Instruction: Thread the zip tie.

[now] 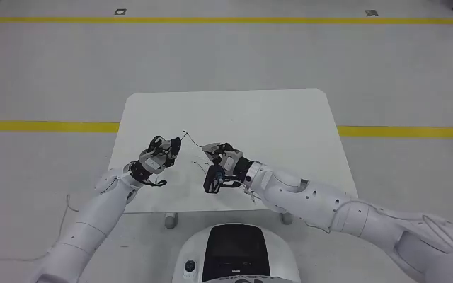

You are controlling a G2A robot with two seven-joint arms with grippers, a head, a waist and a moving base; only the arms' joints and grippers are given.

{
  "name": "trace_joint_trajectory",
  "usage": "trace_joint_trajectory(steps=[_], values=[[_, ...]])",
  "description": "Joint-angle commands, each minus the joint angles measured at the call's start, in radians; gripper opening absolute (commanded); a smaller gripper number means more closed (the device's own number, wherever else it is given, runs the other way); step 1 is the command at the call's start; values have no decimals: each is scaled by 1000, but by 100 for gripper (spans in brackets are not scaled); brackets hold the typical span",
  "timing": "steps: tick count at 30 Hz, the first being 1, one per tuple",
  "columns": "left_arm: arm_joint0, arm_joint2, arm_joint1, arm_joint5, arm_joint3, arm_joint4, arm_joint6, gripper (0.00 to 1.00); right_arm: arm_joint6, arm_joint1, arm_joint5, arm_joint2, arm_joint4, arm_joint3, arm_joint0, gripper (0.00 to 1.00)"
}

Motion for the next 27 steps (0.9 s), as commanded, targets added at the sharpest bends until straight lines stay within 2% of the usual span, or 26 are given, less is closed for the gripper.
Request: trace_joint_trajectory(steps=[1, 3, 4, 5, 6, 7, 12, 13, 14, 22, 27], values=[[0, 0, 0, 0, 0, 0, 0, 0, -1, 1, 2, 0, 0, -1, -1, 0], [0, 0, 0, 0, 0, 0, 0, 2, -2, 2, 4, 0, 0, -1, -2, 0], [0, 0, 0, 0, 0, 0, 0, 12, -2, 3, 6, 0, 0, 0, -3, 0], [0, 0, 0, 0, 0, 0, 0, 18, -2, 4, 7, 0, 0, -1, -4, 0], [0, 0, 0, 0, 0, 0, 0, 34, -2, 4, 8, 0, 0, -1, -4, 0], [0, 0, 0, 0, 0, 0, 0, 38, 0, 5, 8, 0, 0, -1, -5, 0], [0, 0, 0, 0, 0, 0, 0, 25, 6, 6, 7, 0, 0, -6, -2, 0], [0, 0, 0, 0, 0, 0, 0, 16, 7, 7, 6, 0, 0, -7, -1, 0], [0, 0, 0, 0, 0, 0, 0, 13, 9, 7, 3, 0, 0, -9, 0, 0], [0, 0, 0, 0, 0, 0, 0, 5, 14, 10, 4, 0, 0, -17, 3, 0], [0, 0, 0, 0, 0, 0, 0, 6, 11, 14, -11, 0, 0, -20, 2, 0]])
